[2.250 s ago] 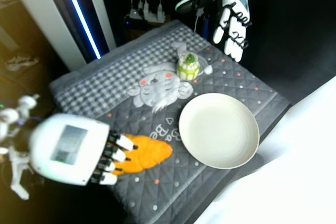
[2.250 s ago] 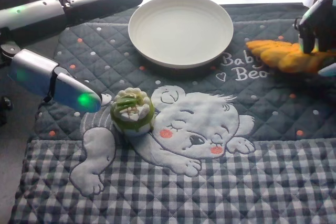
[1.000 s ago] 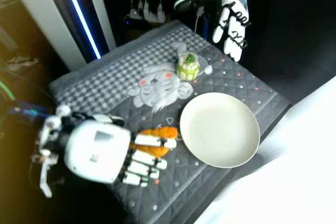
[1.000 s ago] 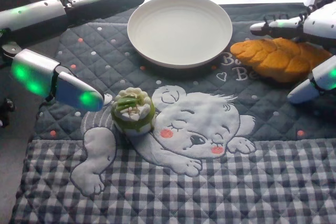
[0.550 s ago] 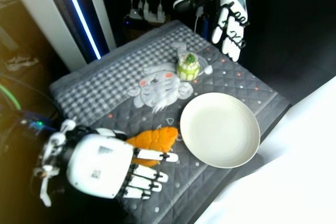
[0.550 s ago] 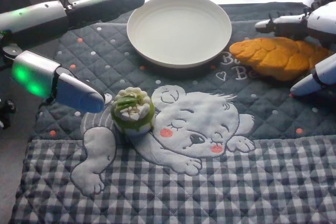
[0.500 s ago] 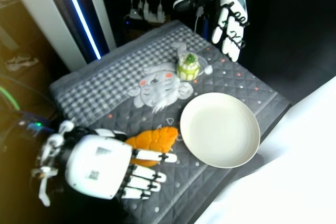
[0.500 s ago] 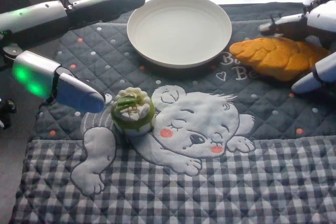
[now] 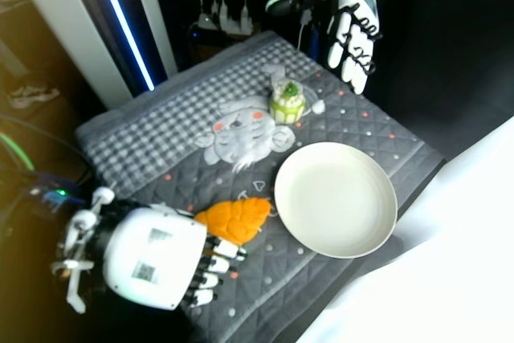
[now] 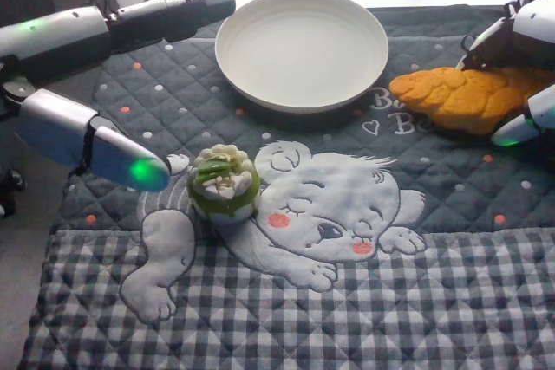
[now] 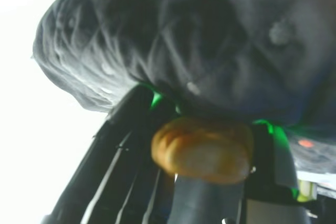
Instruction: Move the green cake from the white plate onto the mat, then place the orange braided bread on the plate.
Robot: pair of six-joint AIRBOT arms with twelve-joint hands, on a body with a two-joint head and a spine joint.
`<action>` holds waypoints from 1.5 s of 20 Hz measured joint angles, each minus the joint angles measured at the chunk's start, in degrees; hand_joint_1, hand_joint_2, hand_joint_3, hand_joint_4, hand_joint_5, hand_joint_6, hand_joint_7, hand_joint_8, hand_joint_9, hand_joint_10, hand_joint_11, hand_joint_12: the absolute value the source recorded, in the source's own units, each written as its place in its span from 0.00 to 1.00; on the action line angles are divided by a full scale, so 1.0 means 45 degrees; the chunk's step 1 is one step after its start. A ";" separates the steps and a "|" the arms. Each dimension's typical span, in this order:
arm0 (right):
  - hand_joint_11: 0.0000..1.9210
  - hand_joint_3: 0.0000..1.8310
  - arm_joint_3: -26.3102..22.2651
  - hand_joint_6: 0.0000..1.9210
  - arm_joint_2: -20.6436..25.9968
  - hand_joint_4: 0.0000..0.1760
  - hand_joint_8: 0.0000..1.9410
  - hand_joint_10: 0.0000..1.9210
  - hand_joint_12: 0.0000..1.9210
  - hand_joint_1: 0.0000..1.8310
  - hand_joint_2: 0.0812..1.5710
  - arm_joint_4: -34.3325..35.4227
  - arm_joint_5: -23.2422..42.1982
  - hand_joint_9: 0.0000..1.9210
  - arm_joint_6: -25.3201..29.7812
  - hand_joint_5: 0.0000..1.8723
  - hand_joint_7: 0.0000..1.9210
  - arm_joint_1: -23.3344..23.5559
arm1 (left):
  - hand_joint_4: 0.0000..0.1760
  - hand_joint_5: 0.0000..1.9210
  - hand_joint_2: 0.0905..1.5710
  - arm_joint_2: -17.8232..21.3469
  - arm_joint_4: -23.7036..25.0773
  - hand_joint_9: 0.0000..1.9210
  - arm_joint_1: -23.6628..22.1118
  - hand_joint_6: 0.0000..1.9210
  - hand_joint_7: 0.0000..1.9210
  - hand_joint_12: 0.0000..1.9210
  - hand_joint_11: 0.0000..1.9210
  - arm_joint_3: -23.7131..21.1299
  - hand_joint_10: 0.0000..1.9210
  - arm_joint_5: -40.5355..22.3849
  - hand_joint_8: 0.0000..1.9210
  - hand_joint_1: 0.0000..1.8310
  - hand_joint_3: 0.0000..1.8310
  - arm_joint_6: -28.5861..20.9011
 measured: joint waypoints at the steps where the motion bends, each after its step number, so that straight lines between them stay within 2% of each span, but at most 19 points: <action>1: 0.51 0.00 -0.0053 0.38 0.0053 0.00 0.35 0.54 0.43 0.76 0.66 0.0112 0.0146 0.59 -0.0092 0.54 0.58 -0.0005 | 0.77 0.00 0.38 0.0000 -0.0010 0.00 0.0000 0.00 0.00 0.03 0.02 0.0000 0.00 -0.0010 0.00 0.30 0.00 0.0034; 3: 0.53 0.00 -0.0563 0.29 0.0461 0.00 0.25 0.49 0.36 0.77 0.63 0.0151 0.0612 0.62 -0.0238 0.59 0.64 -0.0010 | 0.73 0.00 0.37 -0.0049 -0.0102 0.00 0.0000 0.00 0.00 0.04 0.03 0.0005 0.00 -0.0010 0.00 0.30 0.00 0.0160; 4: 0.49 0.00 -0.0704 0.27 0.0602 0.00 0.34 0.30 0.43 0.71 0.63 0.0194 0.0801 0.61 -0.0257 0.62 0.64 -0.0112 | 0.71 0.00 0.38 -0.0083 -0.0121 0.00 0.0000 0.00 0.00 0.04 0.02 0.0005 0.00 0.0000 0.00 0.31 0.00 0.0194; 5: 0.48 0.00 -0.0913 0.26 0.0792 0.00 0.24 0.46 0.45 0.75 0.63 0.0219 0.1035 0.62 -0.0282 0.61 0.65 -0.0155 | 0.77 0.00 0.37 -0.0107 -0.0112 0.00 0.0000 0.00 0.00 0.04 0.02 0.0005 0.00 -0.0005 0.00 0.30 0.00 0.0223; 7: 0.49 0.00 -0.1234 0.28 0.1049 0.00 0.19 0.46 0.39 0.76 0.62 0.0330 0.1506 0.63 -0.0306 0.61 0.66 -0.0160 | 0.84 0.00 0.37 -0.0107 -0.0107 0.00 0.0005 0.00 0.00 0.04 0.02 0.0005 0.00 0.0000 0.00 0.30 0.00 0.0228; 8: 0.57 0.00 -0.1428 0.41 0.1161 0.00 0.30 0.47 0.26 0.76 0.65 0.0403 0.1923 0.61 -0.0311 0.53 0.60 -0.0160 | 0.87 0.00 0.36 -0.0107 -0.0136 0.00 0.0005 0.00 0.00 0.04 0.00 0.0005 0.00 -0.0019 0.00 0.32 0.00 0.0228; 11: 0.61 0.00 -0.1967 0.09 0.1345 0.00 0.11 0.42 0.35 0.77 0.61 0.0369 0.2943 0.67 -0.0311 0.67 0.72 -0.0160 | 0.81 0.00 0.36 -0.0107 -0.0126 0.00 0.0005 0.00 0.00 0.01 0.01 0.0034 0.00 -0.0005 0.00 0.29 0.00 0.0243; 13: 0.56 0.00 -0.2166 0.30 0.1467 0.00 0.01 0.45 0.35 0.77 0.62 0.0384 0.3633 0.63 -0.0306 0.59 0.74 -0.0160 | 0.86 0.00 0.35 -0.0107 -0.0146 0.00 0.0005 0.00 0.00 0.02 0.03 0.0029 0.00 -0.0010 0.00 0.29 0.00 0.0267; 14: 0.56 0.00 -0.2176 0.30 0.1496 0.00 0.01 0.45 0.35 0.77 0.62 0.0427 0.3866 0.63 -0.0311 0.59 0.74 -0.0160 | 0.86 0.00 0.35 -0.0107 -0.0151 0.00 0.0029 0.00 0.00 0.02 0.03 0.0034 0.00 -0.0015 0.00 0.29 0.00 0.0267; 15: 0.55 0.00 -0.2171 0.42 0.1530 0.00 0.01 0.45 0.29 0.77 0.63 0.0529 0.3983 0.62 -0.0316 0.54 0.73 -0.0160 | 0.76 0.00 0.35 -0.0107 -0.0112 0.00 0.0029 0.00 0.00 0.03 0.04 0.0058 0.00 0.0005 0.00 0.30 0.00 0.0291; 17: 0.55 0.00 -0.2025 0.43 0.1530 0.00 0.01 0.49 0.33 0.77 0.64 0.0593 0.3988 0.60 -0.0316 0.53 0.73 -0.0160 | 0.66 0.00 0.36 -0.0107 -0.0121 0.00 0.0029 0.00 0.00 0.04 0.05 0.0058 0.00 -0.0010 0.00 0.28 0.00 0.0359; 18: 0.57 0.00 -0.1885 0.42 0.1443 0.00 0.00 0.49 0.41 0.77 0.63 0.0767 0.4012 0.62 -0.0325 0.54 0.74 -0.0160 | 0.68 0.00 0.38 -0.0107 -0.0112 0.00 0.0029 0.00 0.00 0.13 0.02 0.0078 0.00 -0.0015 0.00 0.28 0.00 0.0364; 21: 0.57 0.00 -0.1579 0.30 0.0971 0.00 0.00 0.49 0.46 0.77 0.62 0.0471 0.3725 0.62 -0.0495 0.60 0.73 0.0544 | 0.76 0.00 0.39 -0.0107 -0.0068 0.00 0.0029 0.00 0.00 0.12 0.00 0.0151 0.00 -0.0015 0.00 0.29 0.00 0.0379; 24: 0.63 0.00 -0.1399 0.31 0.0403 0.00 0.00 0.42 0.42 0.77 0.61 -0.0019 0.3711 0.67 -0.0607 0.60 0.75 0.1734 | 0.92 0.00 0.41 -0.0107 -0.0044 0.00 0.0029 0.00 0.00 0.03 0.00 0.0151 0.00 -0.0053 0.00 0.31 0.00 0.0374; 25: 0.65 0.00 -0.1292 0.33 0.0131 0.00 0.01 0.12 0.41 0.71 0.61 -0.0102 0.3623 0.77 -0.0903 0.62 0.79 0.2093 | 0.97 0.00 0.42 -0.0112 0.0024 0.00 0.0029 0.00 0.01 0.00 0.00 0.0180 0.00 -0.0053 0.00 0.32 0.01 0.0374; 26: 0.64 0.00 -0.1093 0.29 -0.0165 0.00 0.01 0.29 0.37 0.76 0.61 -0.0097 0.3604 0.71 -0.1054 0.60 0.75 0.2200 | 0.99 0.00 0.43 -0.0180 0.0209 0.00 -0.0005 0.00 0.01 0.00 0.00 0.0272 0.00 -0.0024 0.00 0.32 0.01 0.0364; 27: 0.63 0.00 -0.0869 0.30 -0.0423 0.00 0.02 0.30 0.31 0.77 0.61 -0.0131 0.3439 0.70 -0.1073 0.59 0.73 0.2229 | 1.00 0.00 0.42 -0.0296 0.0476 0.00 -0.0155 0.00 0.02 0.00 0.00 0.0393 0.00 0.0058 0.01 0.31 0.00 0.0359; 28: 0.63 0.01 -0.0563 0.32 -0.0719 0.00 0.24 0.39 0.30 0.77 0.62 -0.0253 0.3104 0.66 -0.1088 0.57 0.63 0.2229 | 1.00 0.00 0.41 -0.0505 0.0792 0.00 -0.0398 0.00 0.03 0.00 0.00 0.0510 0.00 0.0185 0.01 0.33 0.00 0.0335; 30: 0.59 0.00 -0.0010 0.44 -0.1200 0.00 0.33 0.46 0.33 0.76 0.65 -0.0262 0.2599 0.62 -0.1103 0.51 0.57 0.2268 | 1.00 0.00 0.42 -0.0738 0.1161 0.00 -0.0767 0.00 0.03 0.00 0.00 0.0525 0.00 0.0243 0.01 0.35 0.00 0.0282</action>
